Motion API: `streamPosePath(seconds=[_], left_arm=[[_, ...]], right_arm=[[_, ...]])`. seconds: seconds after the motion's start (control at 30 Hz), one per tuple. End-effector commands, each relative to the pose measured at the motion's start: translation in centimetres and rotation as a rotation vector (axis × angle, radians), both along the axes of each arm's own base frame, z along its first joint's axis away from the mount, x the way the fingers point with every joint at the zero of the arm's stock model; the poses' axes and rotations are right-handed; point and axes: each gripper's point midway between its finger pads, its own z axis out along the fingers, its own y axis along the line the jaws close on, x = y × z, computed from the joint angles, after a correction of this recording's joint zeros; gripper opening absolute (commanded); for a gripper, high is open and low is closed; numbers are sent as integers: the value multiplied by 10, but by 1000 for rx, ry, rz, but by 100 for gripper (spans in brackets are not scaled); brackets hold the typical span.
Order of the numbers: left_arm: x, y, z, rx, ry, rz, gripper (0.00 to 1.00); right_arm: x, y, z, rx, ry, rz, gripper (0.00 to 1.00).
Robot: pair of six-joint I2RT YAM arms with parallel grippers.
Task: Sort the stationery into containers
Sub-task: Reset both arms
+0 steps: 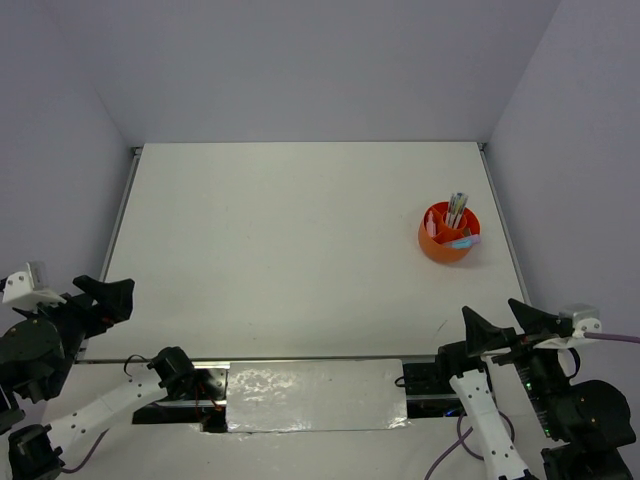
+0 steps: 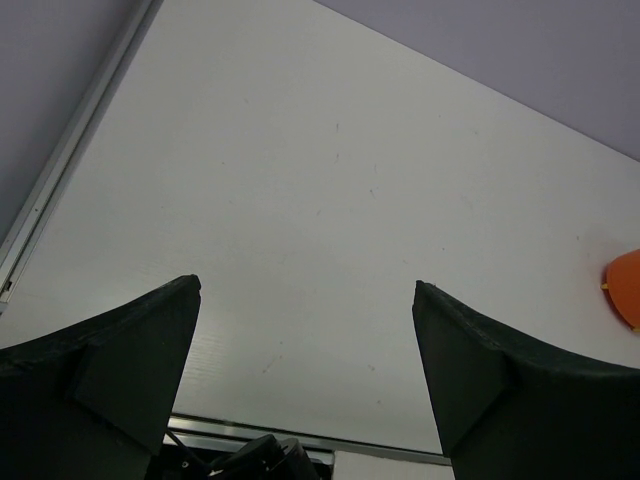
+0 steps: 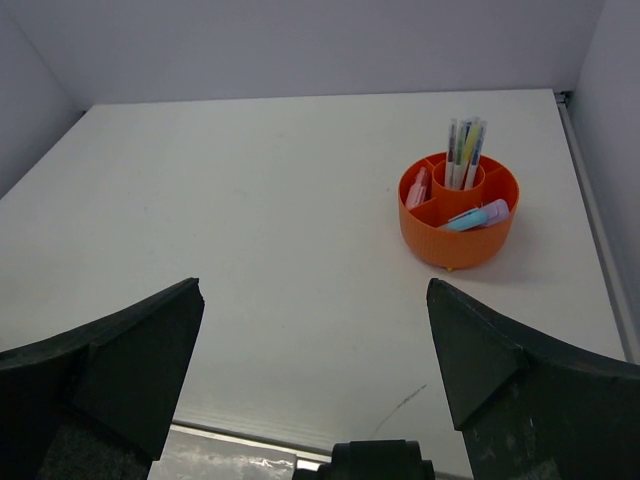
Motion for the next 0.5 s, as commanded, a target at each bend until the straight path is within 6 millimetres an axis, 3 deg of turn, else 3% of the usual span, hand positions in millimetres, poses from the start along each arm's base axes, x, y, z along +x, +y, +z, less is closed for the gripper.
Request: streamPosePath(seconds=[0.0, 0.47], left_arm=[[2, -6, -1, 2, 9, -18, 99], [10, -16, -2, 36, 39, -25, 99]], right_arm=[[6, -4, -3, 3, 25, -27, 100], [15, -1, -11, 18, 51, -22, 100]])
